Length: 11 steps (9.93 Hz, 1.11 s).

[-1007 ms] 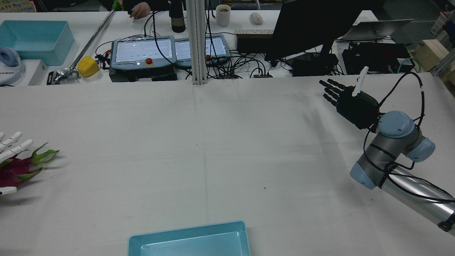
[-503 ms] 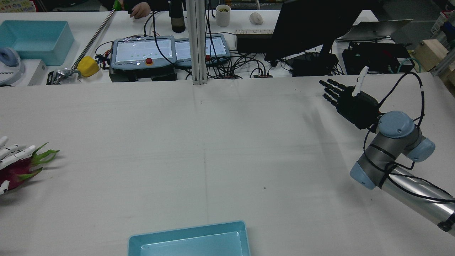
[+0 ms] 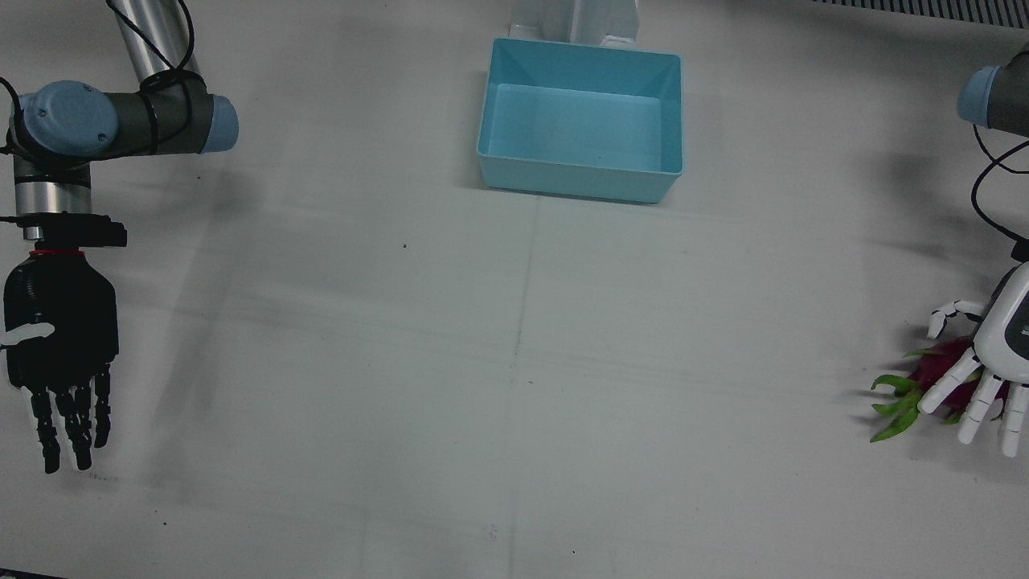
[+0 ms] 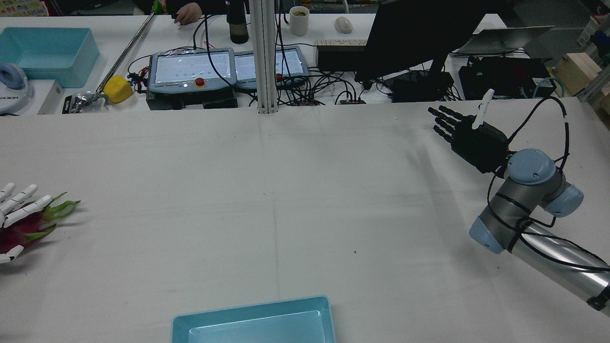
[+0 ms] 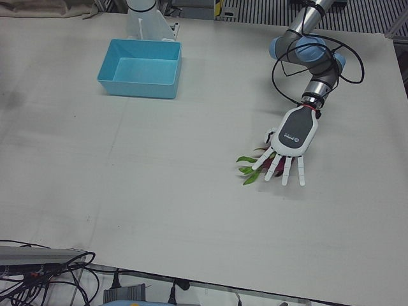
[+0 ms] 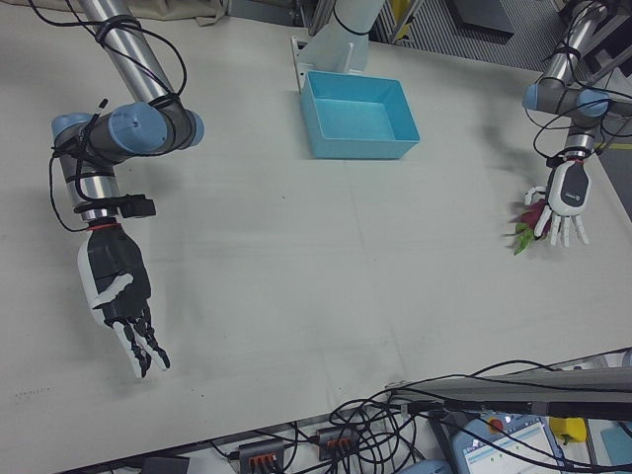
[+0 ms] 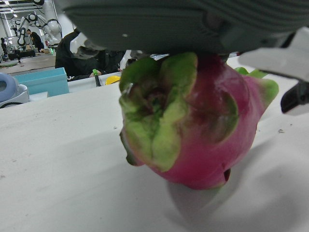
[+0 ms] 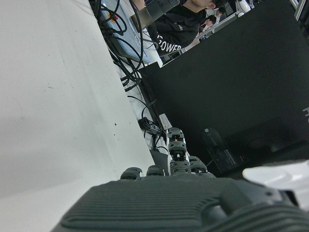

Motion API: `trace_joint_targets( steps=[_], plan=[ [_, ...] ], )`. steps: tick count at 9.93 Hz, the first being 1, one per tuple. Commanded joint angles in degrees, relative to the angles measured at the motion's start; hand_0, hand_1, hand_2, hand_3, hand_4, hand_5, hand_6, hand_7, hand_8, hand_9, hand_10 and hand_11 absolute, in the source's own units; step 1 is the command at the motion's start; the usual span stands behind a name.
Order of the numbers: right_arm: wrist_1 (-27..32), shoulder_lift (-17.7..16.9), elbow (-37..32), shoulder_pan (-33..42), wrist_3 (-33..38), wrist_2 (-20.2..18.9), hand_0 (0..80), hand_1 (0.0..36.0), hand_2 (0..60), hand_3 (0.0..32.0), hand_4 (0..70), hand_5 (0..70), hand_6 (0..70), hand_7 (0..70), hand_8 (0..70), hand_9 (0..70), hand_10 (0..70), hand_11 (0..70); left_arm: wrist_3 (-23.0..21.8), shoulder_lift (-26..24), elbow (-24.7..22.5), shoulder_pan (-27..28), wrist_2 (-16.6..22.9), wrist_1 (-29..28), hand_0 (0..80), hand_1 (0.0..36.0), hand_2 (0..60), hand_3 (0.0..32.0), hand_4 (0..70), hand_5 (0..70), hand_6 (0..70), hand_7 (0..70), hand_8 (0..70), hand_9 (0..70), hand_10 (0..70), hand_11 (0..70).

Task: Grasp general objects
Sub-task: 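Close the left hand fingers around the dragon fruit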

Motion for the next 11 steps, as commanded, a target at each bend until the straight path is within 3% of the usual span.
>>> trace_joint_targets(
  steps=[1,2,3,4,5,6,7,8,11],
  plan=[
    [0.0,0.0,0.0,0.0,0.0,0.0,0.0,0.0,0.0,0.0,0.0,0.0,0.0,0.0,0.0,0.0,0.0,0.0,3.2,0.0,0.5,1.4,0.1,0.0,0.0,5.3,43.4,32.0,0.0,0.0,0.0,0.0,0.0,0.0,0.0,0.0],
    [0.0,0.0,0.0,0.0,0.0,0.0,0.0,0.0,0.0,0.0,0.0,0.0,0.0,0.0,0.0,0.0,0.0,0.0,3.4,0.0,0.5,1.4,0.0,0.0,19.4,13.2,52.3,32.0,0.0,0.0,0.0,0.0,0.0,0.0,0.0,0.0],
    [0.0,0.0,0.0,0.0,0.0,0.0,0.0,0.0,0.0,0.0,0.0,0.0,0.0,0.0,0.0,0.0,0.0,0.0,3.5,0.0,0.5,1.4,-0.1,-0.2,43.4,26.5,60.0,32.0,0.0,2.1,0.0,0.0,0.0,0.0,0.0,0.0],
    [0.0,0.0,0.0,0.0,0.0,0.0,0.0,0.0,0.0,0.0,0.0,0.0,0.0,0.0,0.0,0.0,0.0,0.0,4.0,0.0,0.6,1.4,-0.2,-0.5,57.0,36.0,60.0,32.0,0.0,7.5,0.0,0.0,0.0,0.0,0.0,0.0],
    [0.0,0.0,0.0,0.0,0.0,0.0,0.0,0.0,0.0,0.0,0.0,0.0,0.0,0.0,0.0,0.0,0.0,0.0,4.7,0.0,0.6,1.4,-0.4,-1.1,80.0,36.0,60.0,32.0,0.0,11.8,0.0,5.9,0.0,0.5,0.0,0.0],
    [0.0,0.0,0.0,0.0,0.0,0.0,0.0,0.0,0.0,0.0,0.0,0.0,0.0,0.0,0.0,0.0,0.0,0.0,4.7,0.0,0.8,1.4,-0.4,-1.6,80.0,36.0,60.0,32.0,0.0,13.7,0.0,56.0,0.0,9.8,0.2,1.6],
    [0.0,0.0,0.0,0.0,0.0,0.0,0.0,0.0,0.0,0.0,0.0,0.0,0.0,0.0,0.0,0.0,0.0,0.0,4.7,0.0,1.6,1.4,-0.4,-2.8,80.0,36.0,60.0,32.0,0.0,17.6,7.3,70.0,0.6,18.3,37.1,57.4],
    [0.0,0.0,0.0,0.0,0.0,0.0,0.0,0.0,0.0,0.0,0.0,0.0,0.0,0.0,0.0,0.0,0.0,0.0,4.7,0.0,2.6,1.4,-0.4,-4.2,80.0,36.0,60.0,32.0,0.0,24.5,20.3,70.0,3.0,18.6,70.0,70.0],
    [0.0,0.0,0.0,0.0,0.0,0.0,0.0,0.0,0.0,0.0,0.0,0.0,0.0,0.0,0.0,0.0,0.0,0.0,4.7,0.6,2.8,1.3,-0.1,-7.8,80.0,36.0,60.0,32.0,0.0,26.1,22.9,70.0,3.6,18.6,70.0,70.0]
  ],
)
